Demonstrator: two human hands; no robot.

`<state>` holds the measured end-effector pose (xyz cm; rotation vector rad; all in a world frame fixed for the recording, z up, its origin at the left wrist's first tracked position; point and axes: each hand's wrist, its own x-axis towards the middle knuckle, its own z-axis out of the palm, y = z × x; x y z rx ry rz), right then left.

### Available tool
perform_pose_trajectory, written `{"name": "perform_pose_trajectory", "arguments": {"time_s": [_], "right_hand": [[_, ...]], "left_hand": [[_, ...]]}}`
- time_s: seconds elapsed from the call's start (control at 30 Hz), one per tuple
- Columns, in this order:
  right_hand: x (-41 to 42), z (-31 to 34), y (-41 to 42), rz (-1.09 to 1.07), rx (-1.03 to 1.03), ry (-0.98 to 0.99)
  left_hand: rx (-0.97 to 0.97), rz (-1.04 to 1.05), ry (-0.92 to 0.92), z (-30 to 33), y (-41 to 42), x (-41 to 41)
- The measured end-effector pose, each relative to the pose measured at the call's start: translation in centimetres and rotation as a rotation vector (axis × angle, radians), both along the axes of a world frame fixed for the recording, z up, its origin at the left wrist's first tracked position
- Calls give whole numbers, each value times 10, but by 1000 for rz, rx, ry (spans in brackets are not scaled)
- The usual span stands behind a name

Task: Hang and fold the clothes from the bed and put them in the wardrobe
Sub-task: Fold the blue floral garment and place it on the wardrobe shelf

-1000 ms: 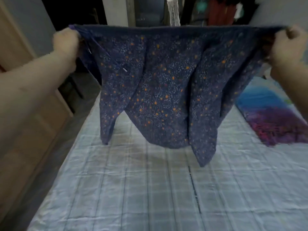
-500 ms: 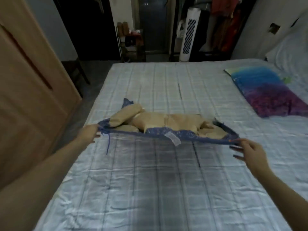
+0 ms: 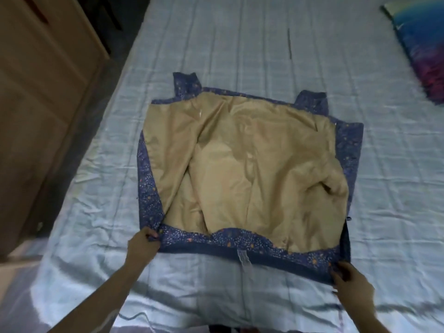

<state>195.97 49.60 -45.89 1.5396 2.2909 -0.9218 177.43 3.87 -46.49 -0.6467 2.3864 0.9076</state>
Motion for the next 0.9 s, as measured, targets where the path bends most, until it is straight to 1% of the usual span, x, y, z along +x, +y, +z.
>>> {"name": "perform_pose_trajectory", "arguments": {"time_s": [0.07,0.1,0.13,0.17,0.2,0.27,0.33,0.4,0.43,0.5,0.57,0.6,0.7,0.77,0.83,0.9], "right_hand": [[5,-7,-5,103,145,-112],[3,-8,-10,98,192,-156],[-2,-8,-16,81,233,-183],[-11,-6,-25,99,293,-166],[-24,-3,-37,193,371,-84],[-54,-3,-67,546,482,122],[-91,-2,-106,811,434,270],[-125,-3,-151,915,354,373],[-139,-4,-174,960,340,419],[-165,-13,-213,1126,352,474],[-183,-32,-231,1279,378,397],[-190,-42,-232,1277,393,332],[-205,-64,-221,1120,431,141],[-218,-62,-219,1103,410,-8],[-234,-50,-226,1134,346,-164],[-252,-32,-241,1223,345,-293]], "left_hand": [[17,-46,53,-14,-1,17],[20,-59,95,-20,-2,24],[23,-46,122,-24,-2,30],[39,5,146,-27,-2,37],[66,92,167,-28,-1,42],[117,265,202,-34,1,50],[160,358,217,-41,0,55],[174,385,182,-44,-1,55],[166,370,172,-46,-1,54],[156,326,188,-52,-2,55],[168,318,225,-57,-3,56],[177,324,239,-59,-3,57],[238,307,292,-63,-2,60],[243,255,332,-64,-3,60],[173,150,320,-64,-3,56],[49,-13,229,-62,-2,46]]}}
